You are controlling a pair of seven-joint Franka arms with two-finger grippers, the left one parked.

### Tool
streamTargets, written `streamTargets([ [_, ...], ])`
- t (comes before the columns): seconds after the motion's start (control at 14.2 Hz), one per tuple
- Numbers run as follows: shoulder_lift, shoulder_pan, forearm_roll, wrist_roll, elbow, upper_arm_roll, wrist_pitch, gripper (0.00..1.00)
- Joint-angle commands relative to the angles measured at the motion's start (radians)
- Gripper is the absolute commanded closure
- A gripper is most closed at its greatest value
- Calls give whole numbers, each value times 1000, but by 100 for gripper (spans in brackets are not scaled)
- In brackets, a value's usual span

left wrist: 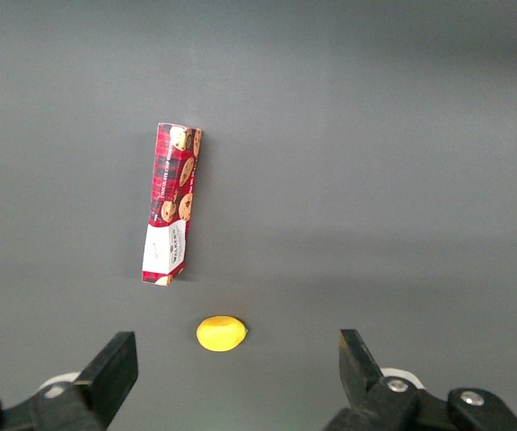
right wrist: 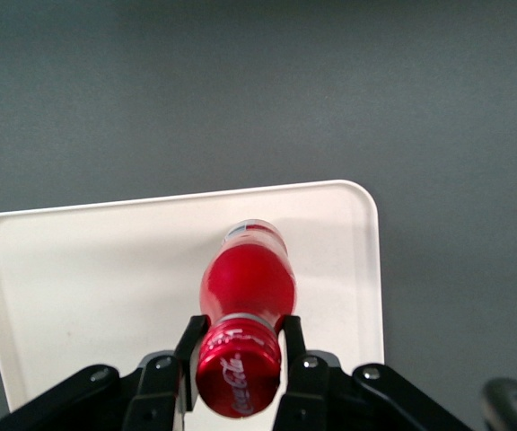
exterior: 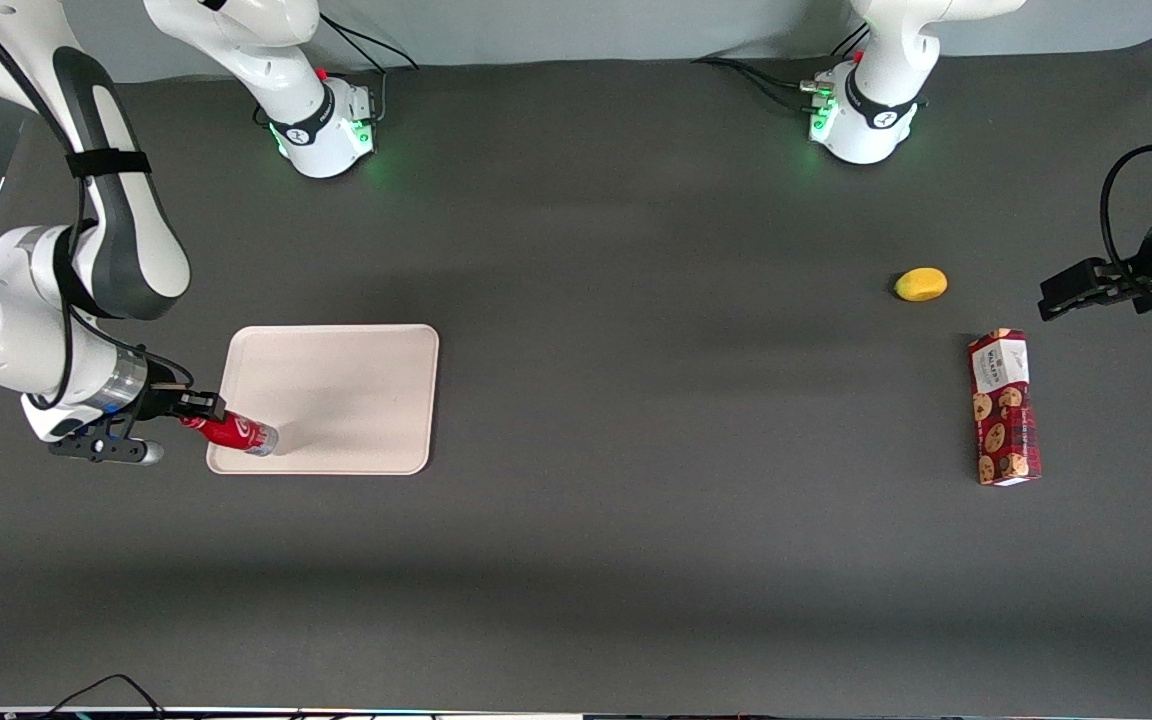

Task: Place coke bottle on tray
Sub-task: 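Lower the bottle onto the tray and open the right gripper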

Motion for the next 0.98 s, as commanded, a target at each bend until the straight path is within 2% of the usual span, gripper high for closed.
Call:
streamTargets([
  [0.0, 6, -11, -36, 17, -11, 8, 29, 100],
  [0.14, 6, -13, -43, 17, -14, 8, 29, 100],
  [0.28, 12, -13, -94, 19, -25, 8, 32, 100],
  [0.7, 20, -19, -101, 11, -28, 8, 38, 100],
  [0.77, 20, -19, -101, 6, -26, 8, 38, 76],
  [0.84, 20, -20, -99, 8, -23, 8, 36, 56],
  [0.91, 20, -20, -99, 9, -20, 8, 36, 46],
])
